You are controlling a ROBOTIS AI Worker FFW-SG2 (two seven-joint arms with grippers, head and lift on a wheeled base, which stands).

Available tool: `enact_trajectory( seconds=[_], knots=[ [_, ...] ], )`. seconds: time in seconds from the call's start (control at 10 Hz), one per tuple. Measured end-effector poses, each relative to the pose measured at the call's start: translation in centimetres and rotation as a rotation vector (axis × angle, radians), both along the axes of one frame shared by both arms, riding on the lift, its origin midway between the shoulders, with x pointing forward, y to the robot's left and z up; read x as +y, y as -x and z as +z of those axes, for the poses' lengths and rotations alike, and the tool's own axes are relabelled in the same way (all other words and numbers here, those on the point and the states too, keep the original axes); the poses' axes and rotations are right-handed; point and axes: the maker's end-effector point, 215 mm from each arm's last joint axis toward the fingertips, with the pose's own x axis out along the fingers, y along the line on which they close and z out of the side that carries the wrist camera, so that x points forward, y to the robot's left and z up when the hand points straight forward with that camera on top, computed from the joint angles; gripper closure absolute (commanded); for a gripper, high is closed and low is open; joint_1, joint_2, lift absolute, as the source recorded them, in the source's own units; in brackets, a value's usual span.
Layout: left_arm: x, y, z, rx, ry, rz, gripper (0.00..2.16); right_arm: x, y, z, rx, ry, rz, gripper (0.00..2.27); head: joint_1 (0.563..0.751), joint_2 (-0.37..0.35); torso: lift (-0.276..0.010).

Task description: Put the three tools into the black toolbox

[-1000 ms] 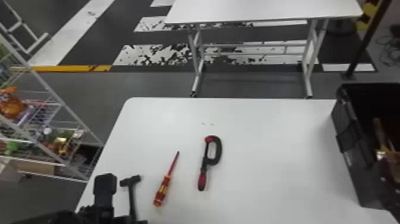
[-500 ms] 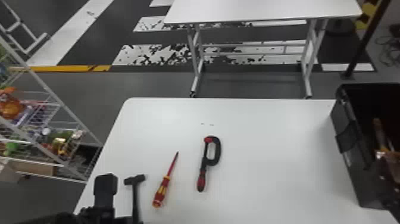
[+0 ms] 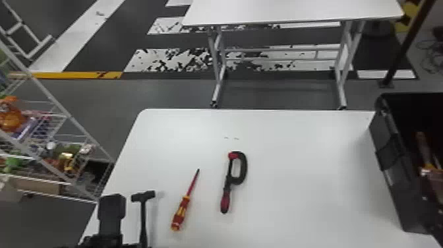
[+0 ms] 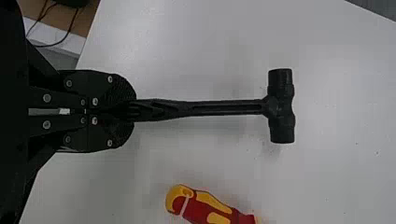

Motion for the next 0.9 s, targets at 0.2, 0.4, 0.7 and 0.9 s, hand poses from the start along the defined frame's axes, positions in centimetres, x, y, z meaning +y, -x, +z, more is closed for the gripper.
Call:
enact_trajectory(
  seconds=[0.2,0.4,0.7,0.9],
  knots=[
    [0.0,-0.3,1.2,-0.026,-0.003,0.0,2.14,0.1,0.0,0.8,-0.012,-0.007,0.001,0.16,0.695,0.196,-0.051],
    [-1.8,-0.9,3.4,-0.086,0.041,-0.042,2.14,1.9,-0.4,-0.1,0.043,-0.022,0.069,0.16,0.695,0.189,-0.051],
    [-7.1,-1.1,7.8,-0.146,0.1,-0.176,2.14,5.0,-1.8,-0.7,0.141,-0.081,0.182,0.16,0.695,0.148,-0.051],
    [-12.1,-1.8,10.4,-0.204,0.199,-0.283,2.14,7.3,-2.2,-2.3,0.246,-0.134,0.274,0.16,0.695,0.085,-0.051]
  ],
)
